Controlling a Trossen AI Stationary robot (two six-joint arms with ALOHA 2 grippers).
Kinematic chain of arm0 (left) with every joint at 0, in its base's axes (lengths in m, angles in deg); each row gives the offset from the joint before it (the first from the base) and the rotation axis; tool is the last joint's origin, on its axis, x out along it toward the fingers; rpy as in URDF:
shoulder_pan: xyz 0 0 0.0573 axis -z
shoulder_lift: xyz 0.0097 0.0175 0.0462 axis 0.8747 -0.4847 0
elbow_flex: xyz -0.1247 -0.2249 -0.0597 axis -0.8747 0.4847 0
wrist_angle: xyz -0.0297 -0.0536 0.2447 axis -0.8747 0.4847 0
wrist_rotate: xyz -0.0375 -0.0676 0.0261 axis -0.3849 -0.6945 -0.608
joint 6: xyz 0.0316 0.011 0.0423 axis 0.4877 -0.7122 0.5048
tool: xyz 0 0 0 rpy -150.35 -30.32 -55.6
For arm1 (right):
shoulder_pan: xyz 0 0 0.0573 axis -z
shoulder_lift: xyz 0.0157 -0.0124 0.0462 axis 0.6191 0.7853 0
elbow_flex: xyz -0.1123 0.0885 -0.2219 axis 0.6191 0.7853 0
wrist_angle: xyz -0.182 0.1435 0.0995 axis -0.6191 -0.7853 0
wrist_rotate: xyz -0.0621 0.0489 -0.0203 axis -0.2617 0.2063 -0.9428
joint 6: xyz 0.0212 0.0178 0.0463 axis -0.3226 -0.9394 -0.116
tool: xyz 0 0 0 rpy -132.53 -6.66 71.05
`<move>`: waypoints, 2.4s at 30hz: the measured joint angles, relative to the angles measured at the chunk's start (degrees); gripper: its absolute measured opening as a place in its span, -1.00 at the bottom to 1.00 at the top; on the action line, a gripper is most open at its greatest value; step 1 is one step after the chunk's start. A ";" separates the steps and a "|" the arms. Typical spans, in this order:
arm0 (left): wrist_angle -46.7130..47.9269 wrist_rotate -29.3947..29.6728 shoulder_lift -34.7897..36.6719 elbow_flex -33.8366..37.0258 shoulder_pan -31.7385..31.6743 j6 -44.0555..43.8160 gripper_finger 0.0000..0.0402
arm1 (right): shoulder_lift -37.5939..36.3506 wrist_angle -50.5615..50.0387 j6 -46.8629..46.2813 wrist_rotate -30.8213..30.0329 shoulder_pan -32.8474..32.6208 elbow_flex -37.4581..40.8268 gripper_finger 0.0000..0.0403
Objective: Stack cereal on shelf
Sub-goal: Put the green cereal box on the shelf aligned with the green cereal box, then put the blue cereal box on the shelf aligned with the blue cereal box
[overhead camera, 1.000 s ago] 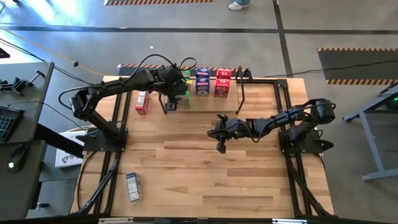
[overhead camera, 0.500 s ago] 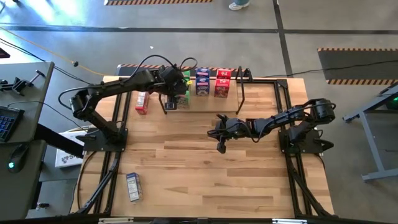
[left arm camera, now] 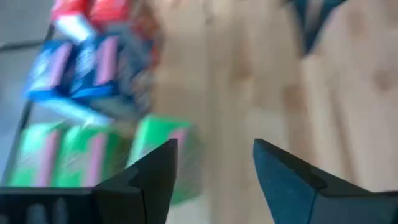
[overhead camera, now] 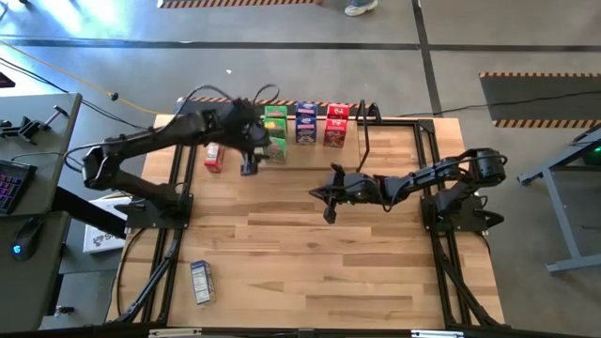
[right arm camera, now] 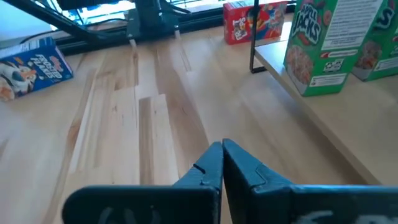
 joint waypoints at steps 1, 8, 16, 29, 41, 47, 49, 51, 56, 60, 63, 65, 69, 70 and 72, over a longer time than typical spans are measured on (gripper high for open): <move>-2.75 -1.38 0.95 2.24 0.98 -1.10 -0.04 | 0.00 -0.02 0.56 0.02 0.15 0.00 -1.00; -27.04 6.10 -0.01 18.87 9.36 -6.46 -0.41 | 0.00 -0.03 2.19 -0.60 0.15 0.00 -1.00; -35.19 18.35 -7.60 21.80 9.79 -6.38 -0.78 | 0.00 -0.39 2.19 -0.55 0.15 0.00 -1.00; -41.30 22.68 -10.70 21.79 6.32 -5.85 -0.83 | 0.00 -0.79 2.62 -0.49 0.15 -0.02 -1.00; -38.36 22.27 -3.63 21.82 11.00 -7.86 -0.83 | 0.00 -0.85 2.75 -0.45 0.10 -0.02 -1.00; -26.07 22.58 6.84 21.78 20.89 -18.87 -0.83 | 0.00 -2.21 4.74 -0.46 0.10 -0.04 -1.00; -20.34 22.58 10.23 21.76 24.08 -25.38 -0.83 | 0.00 -2.57 5.12 -0.44 0.08 -0.04 -1.00; -13.16 21.69 13.20 21.22 26.96 -33.85 -0.83 | 0.00 -2.99 5.18 -0.42 -0.02 -0.04 -1.00; 1.38 15.20 17.90 20.38 34.51 -55.53 -0.83 | 0.00 -3.25 5.66 1.22 -0.36 -0.04 -1.00; 8.01 10.41 17.13 20.40 43.37 -68.53 -0.83 | 0.00 -3.65 6.66 1.54 -0.98 -0.04 -1.00; 9.36 8.24 14.53 20.40 49.78 -75.01 -0.81 | 0.00 -3.58 7.08 1.52 -1.46 -0.04 -1.00; 9.71 5.96 12.37 20.40 52.19 -81.72 -0.76 | 0.00 -3.50 7.08 1.51 -1.82 -0.04 -1.00; 9.76 -4.89 7.73 20.40 56.59 -98.95 -0.59 | 0.00 -3.52 7.13 1.57 -2.48 -0.04 -1.00; 9.72 -7.65 6.71 20.40 57.91 -103.09 -0.54 | 0.00 -3.61 7.15 1.78 -2.61 -0.04 -1.00; 9.03 -11.81 4.61 20.40 60.25 -110.57 -0.43 | 0.00 -3.81 7.59 2.15 -2.74 -0.04 -1.00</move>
